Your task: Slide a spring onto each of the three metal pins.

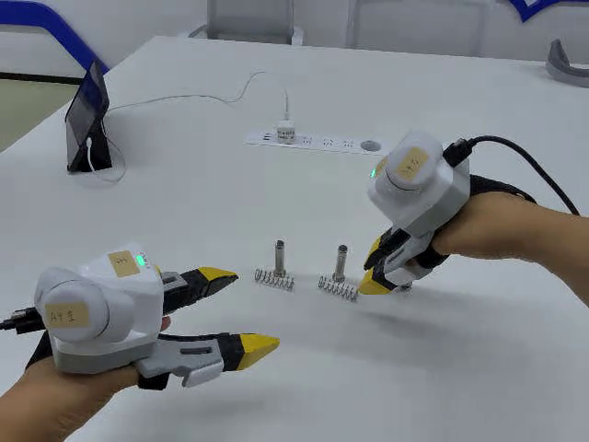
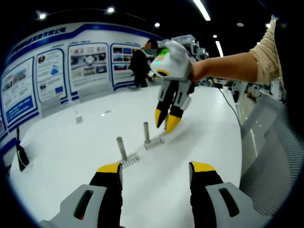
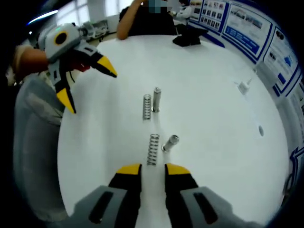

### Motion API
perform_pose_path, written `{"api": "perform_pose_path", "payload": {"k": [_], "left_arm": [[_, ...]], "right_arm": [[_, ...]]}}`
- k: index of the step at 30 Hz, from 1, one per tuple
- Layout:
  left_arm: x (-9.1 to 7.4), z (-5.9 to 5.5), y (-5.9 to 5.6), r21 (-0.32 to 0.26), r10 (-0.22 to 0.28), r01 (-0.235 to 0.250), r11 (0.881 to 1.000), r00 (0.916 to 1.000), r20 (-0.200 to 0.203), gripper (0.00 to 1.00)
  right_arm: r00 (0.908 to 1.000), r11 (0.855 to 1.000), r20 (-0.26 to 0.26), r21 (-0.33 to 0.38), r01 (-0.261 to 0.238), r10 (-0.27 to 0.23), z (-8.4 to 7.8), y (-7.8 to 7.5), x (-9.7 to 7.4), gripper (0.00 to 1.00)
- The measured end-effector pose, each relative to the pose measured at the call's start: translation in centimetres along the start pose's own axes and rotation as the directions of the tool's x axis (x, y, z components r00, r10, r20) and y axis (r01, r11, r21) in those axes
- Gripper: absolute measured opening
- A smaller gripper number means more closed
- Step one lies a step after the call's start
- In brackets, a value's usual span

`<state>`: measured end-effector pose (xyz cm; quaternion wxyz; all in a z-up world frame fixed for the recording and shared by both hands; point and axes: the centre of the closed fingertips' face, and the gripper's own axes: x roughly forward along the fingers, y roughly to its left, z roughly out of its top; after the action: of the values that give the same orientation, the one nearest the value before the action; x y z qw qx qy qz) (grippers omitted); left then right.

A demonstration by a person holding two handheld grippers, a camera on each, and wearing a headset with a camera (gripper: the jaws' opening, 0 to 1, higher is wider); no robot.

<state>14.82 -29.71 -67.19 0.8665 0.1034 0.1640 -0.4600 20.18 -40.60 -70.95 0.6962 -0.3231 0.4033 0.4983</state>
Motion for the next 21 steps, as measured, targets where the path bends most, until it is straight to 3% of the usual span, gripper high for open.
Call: {"api": "perform_pose_path", "payload": {"k": [21], "left_arm": [[0.0, 0.0, 0.1, 0.004, 0.001, -0.001, 1.000, 1.0000, -0.004, 0.57]], "right_arm": [[0.9999, 0.997, -0.015, 0.075, 0.000, 0.001, -0.2, -0.3, 2.8, 0.15]]}}
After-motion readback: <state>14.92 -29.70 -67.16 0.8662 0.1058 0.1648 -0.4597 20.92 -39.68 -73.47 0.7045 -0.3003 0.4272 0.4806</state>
